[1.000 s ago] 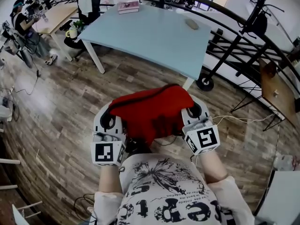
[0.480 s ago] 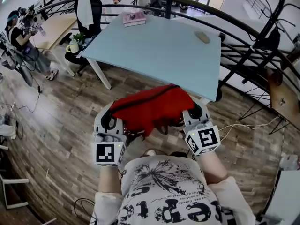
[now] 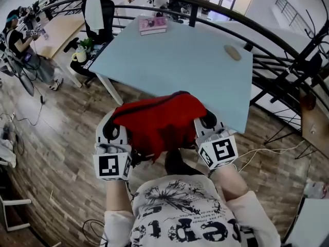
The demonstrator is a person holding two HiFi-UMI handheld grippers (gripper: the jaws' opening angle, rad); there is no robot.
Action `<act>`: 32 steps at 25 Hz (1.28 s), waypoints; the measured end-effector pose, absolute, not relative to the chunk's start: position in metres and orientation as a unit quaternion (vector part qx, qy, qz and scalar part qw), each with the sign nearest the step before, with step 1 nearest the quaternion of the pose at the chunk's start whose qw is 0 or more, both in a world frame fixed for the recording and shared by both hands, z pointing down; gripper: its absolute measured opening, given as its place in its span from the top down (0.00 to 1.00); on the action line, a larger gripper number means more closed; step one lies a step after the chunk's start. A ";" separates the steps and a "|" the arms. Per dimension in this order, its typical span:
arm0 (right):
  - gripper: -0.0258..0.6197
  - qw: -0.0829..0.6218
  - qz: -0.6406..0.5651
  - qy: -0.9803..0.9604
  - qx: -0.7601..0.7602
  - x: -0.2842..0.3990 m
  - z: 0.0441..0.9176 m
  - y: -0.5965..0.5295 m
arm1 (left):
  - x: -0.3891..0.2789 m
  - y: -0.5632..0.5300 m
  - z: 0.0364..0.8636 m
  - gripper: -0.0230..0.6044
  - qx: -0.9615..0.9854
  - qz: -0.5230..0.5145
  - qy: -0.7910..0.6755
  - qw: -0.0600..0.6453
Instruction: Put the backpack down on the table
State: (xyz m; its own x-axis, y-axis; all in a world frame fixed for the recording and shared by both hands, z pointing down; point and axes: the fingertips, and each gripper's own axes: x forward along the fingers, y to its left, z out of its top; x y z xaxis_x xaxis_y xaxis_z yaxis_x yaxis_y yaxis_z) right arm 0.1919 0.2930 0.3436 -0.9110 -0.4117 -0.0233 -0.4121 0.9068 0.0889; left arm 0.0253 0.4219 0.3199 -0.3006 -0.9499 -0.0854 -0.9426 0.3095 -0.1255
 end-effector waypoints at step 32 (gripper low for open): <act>0.94 0.052 0.083 0.921 -0.377 -0.108 0.252 -0.321 | -0.313 -0.263 0.249 0.92 -0.740 0.006 0.664 0.108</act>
